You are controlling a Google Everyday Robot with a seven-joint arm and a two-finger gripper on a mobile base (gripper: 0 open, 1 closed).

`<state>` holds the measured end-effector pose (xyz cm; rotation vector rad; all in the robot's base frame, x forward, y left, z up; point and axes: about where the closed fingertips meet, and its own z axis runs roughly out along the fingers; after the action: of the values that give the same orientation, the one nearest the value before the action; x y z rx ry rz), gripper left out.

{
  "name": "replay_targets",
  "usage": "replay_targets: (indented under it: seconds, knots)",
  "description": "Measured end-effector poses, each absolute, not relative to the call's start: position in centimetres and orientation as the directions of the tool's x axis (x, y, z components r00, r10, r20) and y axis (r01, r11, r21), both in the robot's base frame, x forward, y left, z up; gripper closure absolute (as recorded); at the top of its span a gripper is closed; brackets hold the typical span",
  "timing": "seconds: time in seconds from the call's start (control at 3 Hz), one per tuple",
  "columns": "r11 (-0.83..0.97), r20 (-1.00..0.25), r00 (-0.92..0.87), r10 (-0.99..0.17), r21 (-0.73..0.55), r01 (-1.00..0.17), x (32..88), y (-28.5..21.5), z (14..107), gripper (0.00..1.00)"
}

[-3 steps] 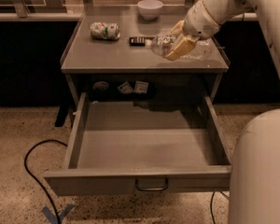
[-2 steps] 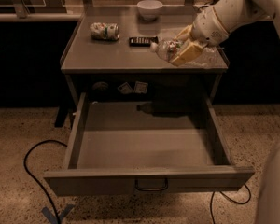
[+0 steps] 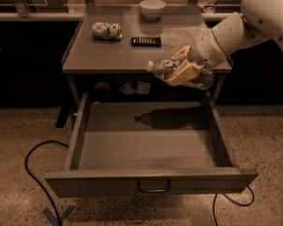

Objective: Place water bottle into top drawer

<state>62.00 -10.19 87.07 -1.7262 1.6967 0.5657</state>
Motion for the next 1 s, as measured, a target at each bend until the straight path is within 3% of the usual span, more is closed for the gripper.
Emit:
replay_targets:
  seconds: [0.67,1.0]
  knots:
    - [0.028,-0.728,0.061,-0.683,-0.11,-0.994,61.8,-9.3,83.9,1.0]
    - [-0.016,-0.786,0.068,-0.615,-0.073,-0.997,61.1,-8.0,79.0,1.0]
